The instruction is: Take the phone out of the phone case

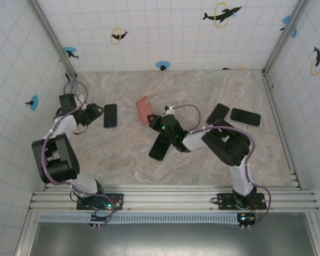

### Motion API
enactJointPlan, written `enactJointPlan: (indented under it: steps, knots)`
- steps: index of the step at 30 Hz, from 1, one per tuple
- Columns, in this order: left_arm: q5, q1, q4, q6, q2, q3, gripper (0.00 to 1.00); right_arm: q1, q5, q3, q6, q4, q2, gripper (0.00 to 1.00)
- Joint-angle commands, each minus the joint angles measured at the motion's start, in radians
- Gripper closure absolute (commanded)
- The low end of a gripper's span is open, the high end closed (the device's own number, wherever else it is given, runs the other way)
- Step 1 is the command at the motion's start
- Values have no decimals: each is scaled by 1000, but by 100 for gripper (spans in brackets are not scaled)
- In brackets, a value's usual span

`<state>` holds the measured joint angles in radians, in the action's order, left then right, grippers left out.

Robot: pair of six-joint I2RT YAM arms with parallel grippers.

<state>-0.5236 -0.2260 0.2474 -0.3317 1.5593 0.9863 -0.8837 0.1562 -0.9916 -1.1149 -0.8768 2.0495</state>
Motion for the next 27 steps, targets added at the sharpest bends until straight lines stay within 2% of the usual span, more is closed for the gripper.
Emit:
enactJointPlan:
  steps: [1, 10, 15, 20, 27]
  knots:
    - [49, 84, 24, -78, -62, -39, 43, -12, 8, -48, -14, -28, 26, 92]
    - [166, 333, -36, -228, -91, -59, 45, -18, -34, -63, -39, -70, 38, 92]
    - [196, 429, -70, -285, -66, -59, 48, -17, -38, -56, -42, -86, 32, 92]
    - [214, 474, -105, -313, -27, -62, 54, -17, -46, -59, -43, -103, 28, 92]
    - [249, 483, -99, -307, 15, -46, 64, -14, -48, -50, -41, -115, 16, 92]
